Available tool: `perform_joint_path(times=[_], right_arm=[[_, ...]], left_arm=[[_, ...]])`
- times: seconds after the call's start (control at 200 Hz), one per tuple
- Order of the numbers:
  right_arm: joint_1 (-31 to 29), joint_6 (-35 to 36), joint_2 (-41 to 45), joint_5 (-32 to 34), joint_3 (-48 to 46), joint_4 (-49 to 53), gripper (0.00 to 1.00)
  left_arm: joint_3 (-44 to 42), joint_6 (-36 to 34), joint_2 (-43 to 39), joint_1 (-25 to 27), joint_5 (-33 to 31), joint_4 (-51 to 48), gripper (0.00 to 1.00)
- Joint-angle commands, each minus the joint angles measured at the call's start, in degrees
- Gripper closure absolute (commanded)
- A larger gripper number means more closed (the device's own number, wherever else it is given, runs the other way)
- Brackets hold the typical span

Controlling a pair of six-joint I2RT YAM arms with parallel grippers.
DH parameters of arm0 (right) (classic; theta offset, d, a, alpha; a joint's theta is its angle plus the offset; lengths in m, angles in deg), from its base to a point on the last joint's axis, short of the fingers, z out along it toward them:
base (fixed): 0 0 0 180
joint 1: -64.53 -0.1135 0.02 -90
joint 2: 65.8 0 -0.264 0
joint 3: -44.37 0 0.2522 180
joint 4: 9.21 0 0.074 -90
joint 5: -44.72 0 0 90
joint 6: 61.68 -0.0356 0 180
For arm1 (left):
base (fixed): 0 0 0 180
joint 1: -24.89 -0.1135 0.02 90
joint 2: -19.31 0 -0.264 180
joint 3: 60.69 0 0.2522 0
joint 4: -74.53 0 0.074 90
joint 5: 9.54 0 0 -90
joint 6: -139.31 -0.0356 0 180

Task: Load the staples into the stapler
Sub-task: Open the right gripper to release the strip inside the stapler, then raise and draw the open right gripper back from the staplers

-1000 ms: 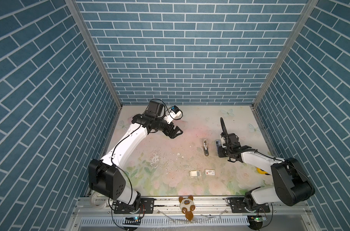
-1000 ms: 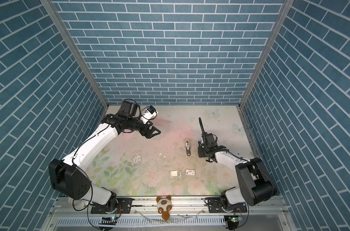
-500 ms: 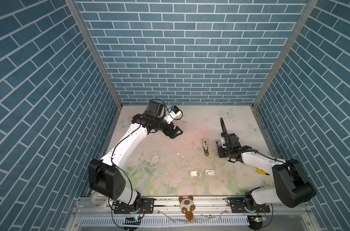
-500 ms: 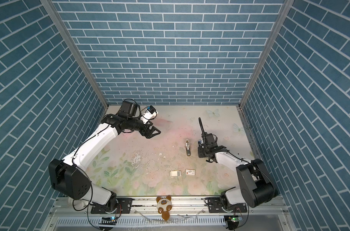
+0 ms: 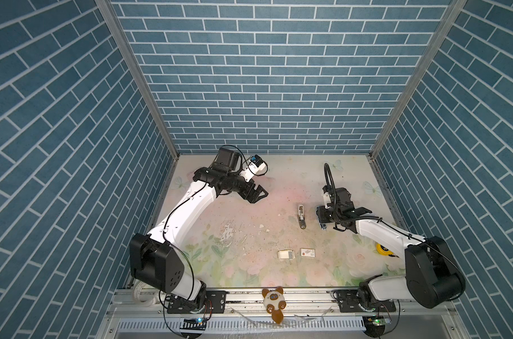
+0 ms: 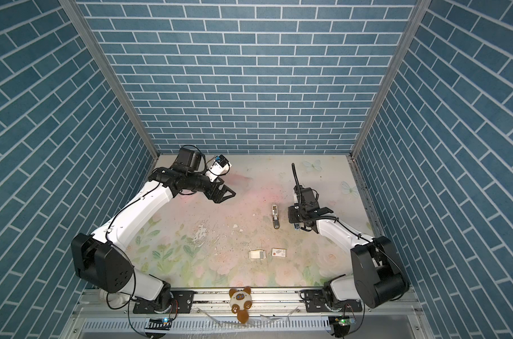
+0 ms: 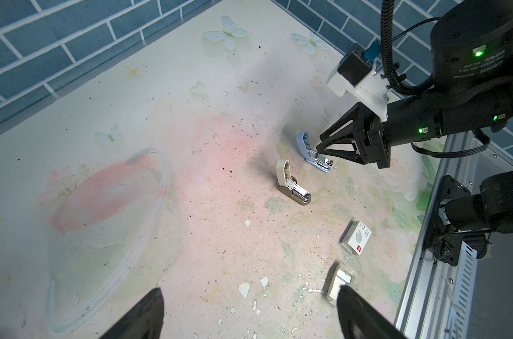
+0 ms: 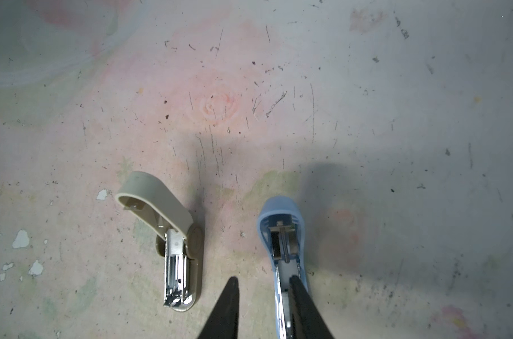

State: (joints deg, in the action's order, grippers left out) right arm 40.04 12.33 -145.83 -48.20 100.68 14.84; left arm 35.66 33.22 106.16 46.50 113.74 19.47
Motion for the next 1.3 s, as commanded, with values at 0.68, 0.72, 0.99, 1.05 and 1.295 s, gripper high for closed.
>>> perform_joint_path(times=[0.68, 0.72, 0.99, 1.05, 1.295], right_arm=[[-0.2, 1.8, -4.6, -0.9, 0.4, -0.1, 0.69], [-0.2, 1.7, -4.5, -0.9, 0.3, -0.1, 0.69], [-0.2, 2.2, -5.9, -1.0, 0.6, 0.3, 0.70], [-0.2, 2.2, -6.4, -1.1, 0.8, 0.4, 0.69], [-0.3, 2.2, -5.3, -0.9, 0.0, 1.3, 0.69]], left_arm=[[0.2, -0.3, -0.3, -0.3, 0.2, -0.1, 0.07], [0.2, -0.3, -0.2, -0.3, 0.2, -0.1, 0.07], [-0.1, -0.4, -0.3, -0.3, 0.1, -0.1, 0.07], [0.0, -0.4, -0.4, -0.3, 0.0, 0.0, 0.07], [0.0, -0.4, -0.4, -0.3, -0.1, -0.1, 0.07]])
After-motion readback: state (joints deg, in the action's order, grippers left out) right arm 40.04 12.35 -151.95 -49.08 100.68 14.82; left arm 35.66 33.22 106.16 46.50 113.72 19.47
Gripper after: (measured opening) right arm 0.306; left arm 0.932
